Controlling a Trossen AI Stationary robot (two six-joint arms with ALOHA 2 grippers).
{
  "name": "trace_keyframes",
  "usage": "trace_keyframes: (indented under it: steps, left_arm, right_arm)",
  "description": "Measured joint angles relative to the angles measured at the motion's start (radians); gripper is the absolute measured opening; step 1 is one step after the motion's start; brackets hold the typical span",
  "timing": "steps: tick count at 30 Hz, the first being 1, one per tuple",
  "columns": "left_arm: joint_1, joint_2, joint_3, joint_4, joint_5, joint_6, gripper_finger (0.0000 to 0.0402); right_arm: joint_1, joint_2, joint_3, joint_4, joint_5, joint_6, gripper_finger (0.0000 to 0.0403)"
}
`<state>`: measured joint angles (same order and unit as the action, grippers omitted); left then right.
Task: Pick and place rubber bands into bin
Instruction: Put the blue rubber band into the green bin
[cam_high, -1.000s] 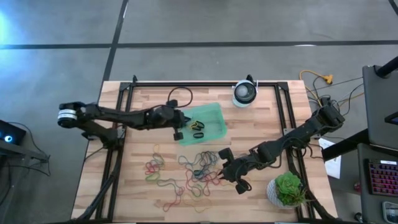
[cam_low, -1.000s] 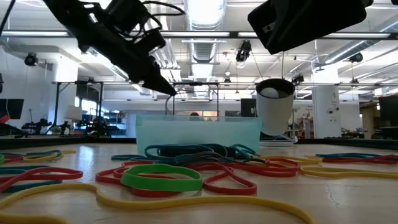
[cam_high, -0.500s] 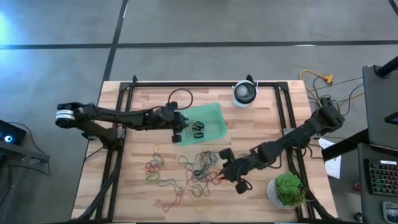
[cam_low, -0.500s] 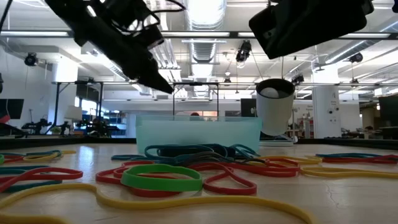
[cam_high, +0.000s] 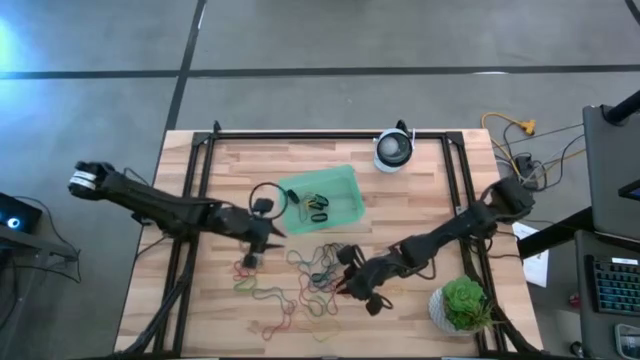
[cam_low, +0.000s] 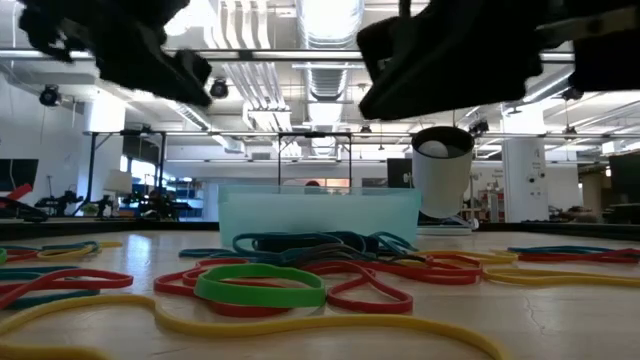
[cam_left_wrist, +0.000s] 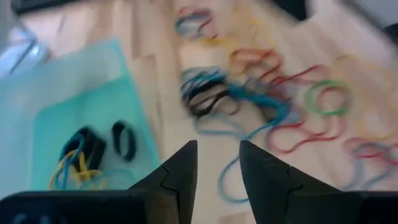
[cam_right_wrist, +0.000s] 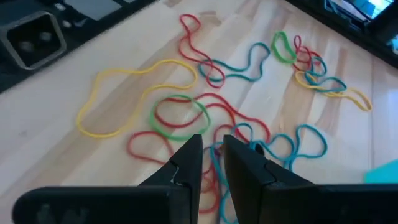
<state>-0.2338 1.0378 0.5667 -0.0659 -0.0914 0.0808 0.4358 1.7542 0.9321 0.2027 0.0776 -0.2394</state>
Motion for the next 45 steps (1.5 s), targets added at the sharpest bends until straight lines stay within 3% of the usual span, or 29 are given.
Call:
trace_keyframes:
  steps: [10,39,45]
  left_arm:
    - [-0.122,-0.093,-0.011,0.007,-0.003,0.003,0.0105]
    - [-0.123,-0.079,-0.01,0.005,-0.022,0.011,0.0105]
    - [-0.123,-0.079,-0.01,0.005,-0.022,0.01,0.0105]
  right_arm:
    - [-0.094,0.108,0.048,-0.004,0.001,0.008,0.0059]
    - [-0.166,0.205,0.091,-0.021,-0.011,0.052,0.0059]
    - [-0.17,0.205,0.091,-0.036,-0.06,0.075,0.0059]
